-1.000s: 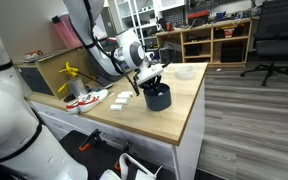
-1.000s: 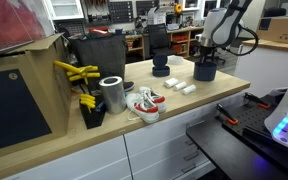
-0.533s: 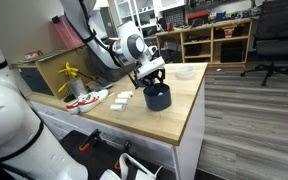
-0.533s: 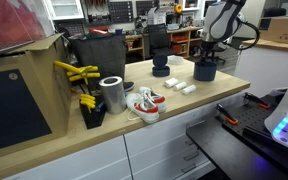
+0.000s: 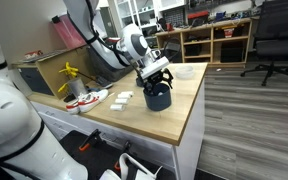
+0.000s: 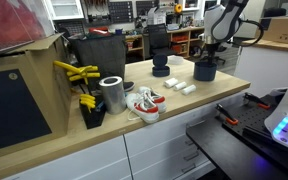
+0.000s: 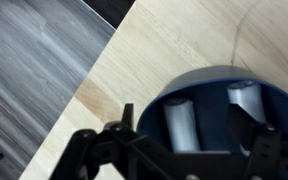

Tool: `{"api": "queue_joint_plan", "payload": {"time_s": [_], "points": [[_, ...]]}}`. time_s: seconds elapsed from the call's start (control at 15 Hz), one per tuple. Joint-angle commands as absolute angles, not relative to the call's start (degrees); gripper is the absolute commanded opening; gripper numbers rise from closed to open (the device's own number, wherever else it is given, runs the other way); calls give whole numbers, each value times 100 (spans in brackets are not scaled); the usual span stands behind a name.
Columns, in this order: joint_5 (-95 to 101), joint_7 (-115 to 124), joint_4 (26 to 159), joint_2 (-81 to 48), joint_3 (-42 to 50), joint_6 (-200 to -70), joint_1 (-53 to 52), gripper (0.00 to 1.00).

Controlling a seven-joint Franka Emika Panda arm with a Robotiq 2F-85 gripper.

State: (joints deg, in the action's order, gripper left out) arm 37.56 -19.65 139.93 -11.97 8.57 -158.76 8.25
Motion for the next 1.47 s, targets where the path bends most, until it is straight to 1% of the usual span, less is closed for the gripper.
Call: {"api": "queue_joint_plan", "payload": {"time_s": [0.0, 0.07, 0.13, 0.2, 0.33, 0.4, 0.53, 0.6, 0.73, 0.87, 0.93, 1.2, 1.4], "points": [[4020, -1748, 13943, -1274, 934, -15873, 683, 88], [4071, -1722, 13982, -1232, 938, -15962, 682, 79], [4120, -1679, 14007, -1195, 935, -16000, 677, 62], [4189, -1606, 14028, -1168, 945, -16084, 668, 53], [4306, -1500, 14060, -1112, 958, -16155, 656, 38], [4382, -1443, 14074, -1085, 969, -16202, 649, 38], [4594, -1214, 14103, -1012, 990, -16330, 660, 34], [4714, -1109, 14110, -972, 1006, -16366, 656, 38], [4965, -880, 14131, -880, 1021, -16435, 671, 42], [5109, -735, 14152, -796, 1005, -16473, 701, 42], [5152, -678, 14155, -771, 991, -16475, 704, 40], [4912, -783, 14200, -763, 850, -16428, 704, 43], [4716, -843, 14296, -778, 688, -16422, 678, 43]]}}
